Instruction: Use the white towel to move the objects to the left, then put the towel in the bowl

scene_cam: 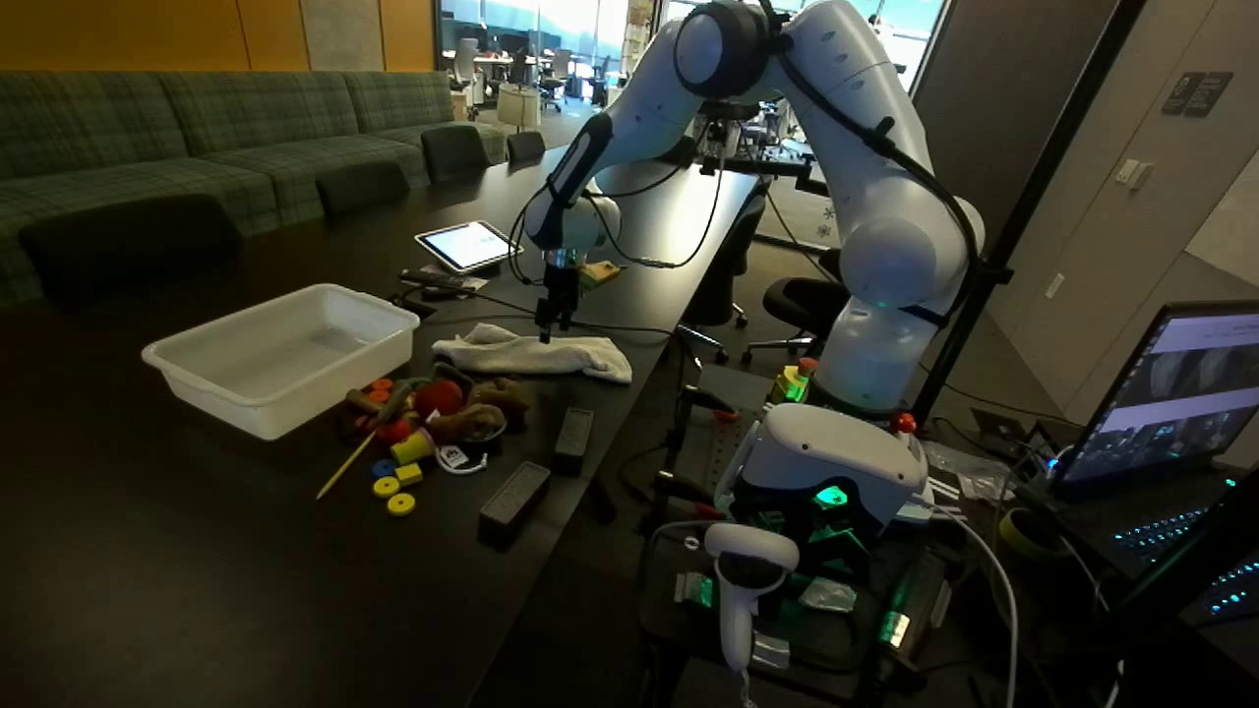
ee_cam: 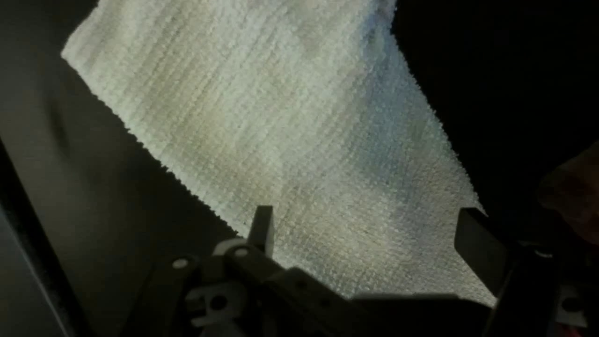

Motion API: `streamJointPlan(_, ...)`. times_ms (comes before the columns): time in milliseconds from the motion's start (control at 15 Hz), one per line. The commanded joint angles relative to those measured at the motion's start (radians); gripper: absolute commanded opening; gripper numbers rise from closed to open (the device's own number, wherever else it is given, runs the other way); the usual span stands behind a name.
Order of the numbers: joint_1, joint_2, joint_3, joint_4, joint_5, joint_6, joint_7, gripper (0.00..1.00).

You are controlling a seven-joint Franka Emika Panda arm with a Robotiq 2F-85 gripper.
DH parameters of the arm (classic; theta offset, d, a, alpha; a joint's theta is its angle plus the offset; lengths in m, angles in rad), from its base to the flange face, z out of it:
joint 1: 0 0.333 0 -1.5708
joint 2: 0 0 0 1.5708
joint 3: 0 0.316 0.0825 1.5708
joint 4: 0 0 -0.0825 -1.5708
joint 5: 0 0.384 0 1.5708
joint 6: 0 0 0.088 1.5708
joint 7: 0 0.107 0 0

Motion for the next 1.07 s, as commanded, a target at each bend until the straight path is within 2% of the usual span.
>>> streamJointPlan(0, -0.025, 0.111, 0.028, 0.143, -0.012, -0.05, 0.058, 1.0)
streamJointPlan(400, -0.01, 0.255, 0.006, 0.28, -0.059, -0.041, 0.133, 1.0)
streamJointPlan(600, -0.007, 0.275, -0.004, 0.309, -0.083, -0.054, 0.159, 1.0)
streamJointPlan(667, -0.007, 0.266, -0.007, 0.303, -0.094, -0.069, 0.161, 0.91)
streamJointPlan(733, -0.007, 0.263, -0.007, 0.303, -0.103, -0.081, 0.16, 0.74)
streamJointPlan(1000, -0.019, 0.215, -0.008, 0.277, -0.137, -0.173, 0.131, 0.46)
